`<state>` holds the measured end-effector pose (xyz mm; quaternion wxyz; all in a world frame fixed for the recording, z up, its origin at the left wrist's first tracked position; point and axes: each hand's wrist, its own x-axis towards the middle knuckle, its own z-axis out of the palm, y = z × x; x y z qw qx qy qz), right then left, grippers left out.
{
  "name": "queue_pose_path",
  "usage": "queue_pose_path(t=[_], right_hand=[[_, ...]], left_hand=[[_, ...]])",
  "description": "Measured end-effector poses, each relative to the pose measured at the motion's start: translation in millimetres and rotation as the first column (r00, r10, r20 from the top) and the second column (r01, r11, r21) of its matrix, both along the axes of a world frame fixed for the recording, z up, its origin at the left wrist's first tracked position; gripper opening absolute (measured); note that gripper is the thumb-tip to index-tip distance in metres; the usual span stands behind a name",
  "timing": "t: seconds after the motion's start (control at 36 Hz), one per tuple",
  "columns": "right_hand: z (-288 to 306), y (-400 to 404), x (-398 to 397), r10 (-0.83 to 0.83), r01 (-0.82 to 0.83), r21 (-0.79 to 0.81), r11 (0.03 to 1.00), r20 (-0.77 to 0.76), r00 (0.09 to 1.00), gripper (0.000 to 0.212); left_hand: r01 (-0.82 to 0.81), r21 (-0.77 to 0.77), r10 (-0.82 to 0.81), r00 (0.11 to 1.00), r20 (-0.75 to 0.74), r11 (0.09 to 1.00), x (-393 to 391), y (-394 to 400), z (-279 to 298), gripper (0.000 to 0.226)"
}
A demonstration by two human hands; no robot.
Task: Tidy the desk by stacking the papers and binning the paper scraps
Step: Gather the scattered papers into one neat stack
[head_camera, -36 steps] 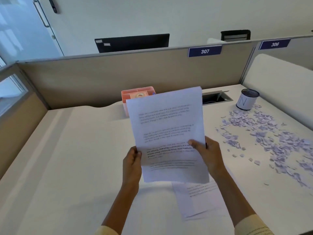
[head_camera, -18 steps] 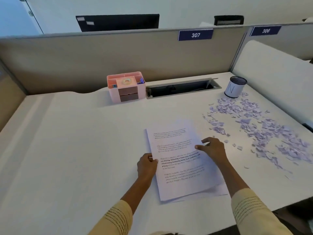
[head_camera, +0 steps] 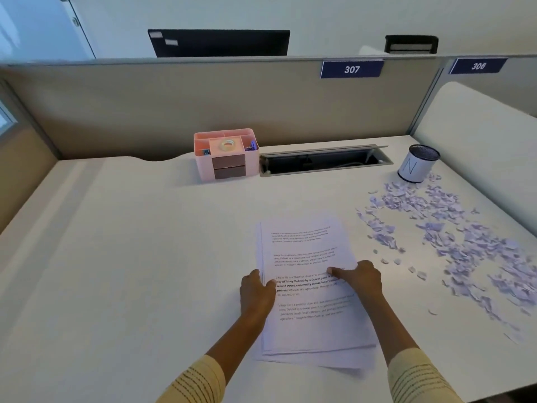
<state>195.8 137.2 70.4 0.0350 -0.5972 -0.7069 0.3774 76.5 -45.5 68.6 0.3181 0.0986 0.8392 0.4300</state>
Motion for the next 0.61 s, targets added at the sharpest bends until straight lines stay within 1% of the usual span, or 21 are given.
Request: queue_pose_path(t=[0.06, 0.11, 0.17, 0.25, 0.31, 0.36, 0.42, 0.5, 0.56, 0.61], right_hand=[[-1.8, 2.9, -3.0, 0.029, -0.029, -0.017, 0.999, -0.009, 1.0, 0.06], [-2.5, 5.6, -6.9, 0.054, -0.055, -0.023, 0.998, -0.033, 0.998, 0.056], [0.6, 7.1, -12.4, 0.037, -0.044, -0.05, 0.998, -0.137, 0.99, 0.046], [12.0, 4.7, -21.5, -0.003, -0.044, -0.155, 0.987, -0.29, 0.957, 0.036], [19.0, 0.7, -28.9, 0.066, -0.103, -0.106, 0.989, -0.302, 0.951, 0.034], [27.6, -6.0, -37.3, 0.135, -0.162, -0.053, 0.985, -0.34, 0.931, 0.031], [39.2, -16.6, -46.5, 0.186, -0.225, -0.037, 0.974, -0.442, 0.878, 0.028], [61.3, -35.7, -60.9, 0.237, -0.291, 0.003, 0.957, -0.588, 0.773, 0.027], [74.9, -46.8, -69.8, 0.257, -0.33, 0.021, 0.944, -0.673, 0.693, 0.029], [86.0, -56.0, -78.8, 0.272, -0.36, 0.044, 0.932, -0.741, 0.614, 0.034]], left_hand=[[0.004, 0.011, -0.004, 1.0, -0.001, 1.0, -2.7, -1.3, -0.8, 0.04], [0.015, 0.03, -0.015, 1.0, 0.001, 0.999, -4.9, -2.0, -0.8, 0.042], [0.028, 0.048, -0.029, 1.0, 0.004, 0.998, -7.7, -3.1, -0.6, 0.043], [0.017, 0.088, -0.02, 0.999, 0.034, 0.996, -16.4, -8.5, 0.4, 0.042], [-0.026, 0.132, 0.016, 0.997, 0.078, 0.991, -26.5, -15.5, -1.7, 0.045], [-0.109, 0.215, 0.079, 0.986, 0.144, 0.97, -39.3, -25.2, -4.3, 0.051], [-0.175, 0.301, 0.128, 0.977, 0.171, 0.937, -54.1, -35.9, -4.1, 0.058], [-0.204, 0.411, 0.138, 0.973, 0.186, 0.889, -80.5, -50.6, 2.2, 0.065], [-0.158, 0.504, 0.087, 0.983, 0.161, 0.849, -95.8, -58.9, 13.8, 0.055], [-0.114, 0.594, 0.072, 0.993, 0.093, 0.796, -106.9, -66.1, 30.6, 0.041]])
